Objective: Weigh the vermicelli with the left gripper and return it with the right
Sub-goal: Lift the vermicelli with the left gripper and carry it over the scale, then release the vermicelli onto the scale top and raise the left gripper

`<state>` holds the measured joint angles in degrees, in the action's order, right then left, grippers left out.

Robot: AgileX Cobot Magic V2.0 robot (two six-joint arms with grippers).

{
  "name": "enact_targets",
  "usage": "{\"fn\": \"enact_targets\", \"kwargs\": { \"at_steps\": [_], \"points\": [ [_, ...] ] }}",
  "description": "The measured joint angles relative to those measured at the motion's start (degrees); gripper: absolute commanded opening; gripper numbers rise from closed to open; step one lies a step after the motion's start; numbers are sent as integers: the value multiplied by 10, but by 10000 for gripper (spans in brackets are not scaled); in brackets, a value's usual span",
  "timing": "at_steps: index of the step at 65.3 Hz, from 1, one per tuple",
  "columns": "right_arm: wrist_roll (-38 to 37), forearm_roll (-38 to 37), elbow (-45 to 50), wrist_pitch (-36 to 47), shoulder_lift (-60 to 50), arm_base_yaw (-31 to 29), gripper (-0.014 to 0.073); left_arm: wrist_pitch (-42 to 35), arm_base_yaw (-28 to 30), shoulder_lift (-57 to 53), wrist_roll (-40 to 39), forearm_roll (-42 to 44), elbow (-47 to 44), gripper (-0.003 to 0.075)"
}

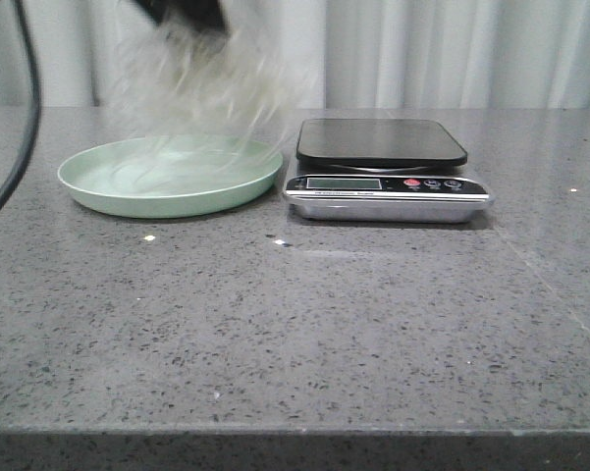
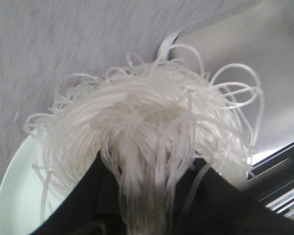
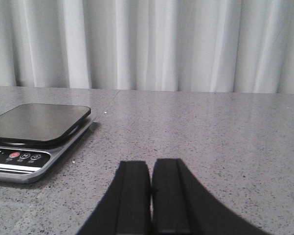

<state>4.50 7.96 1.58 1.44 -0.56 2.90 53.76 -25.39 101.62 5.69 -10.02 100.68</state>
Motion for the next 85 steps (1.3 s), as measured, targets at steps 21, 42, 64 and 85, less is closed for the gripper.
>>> {"fn": "enact_targets", "kwargs": {
  "at_steps": [21,42,64,85],
  "points": [
    [0,0,0,0,0,0,187,-80,-72,24,0,-27,80,127],
    [0,0,0,0,0,0,187,-99,-101,136,0,-29,81,281],
    [0,0,0,0,0,0,187,-82,-101,146,1,-33,105,670],
    [0,0,0,0,0,0,187,-38,-101,68,2,-1,137,670]
  ]
}}
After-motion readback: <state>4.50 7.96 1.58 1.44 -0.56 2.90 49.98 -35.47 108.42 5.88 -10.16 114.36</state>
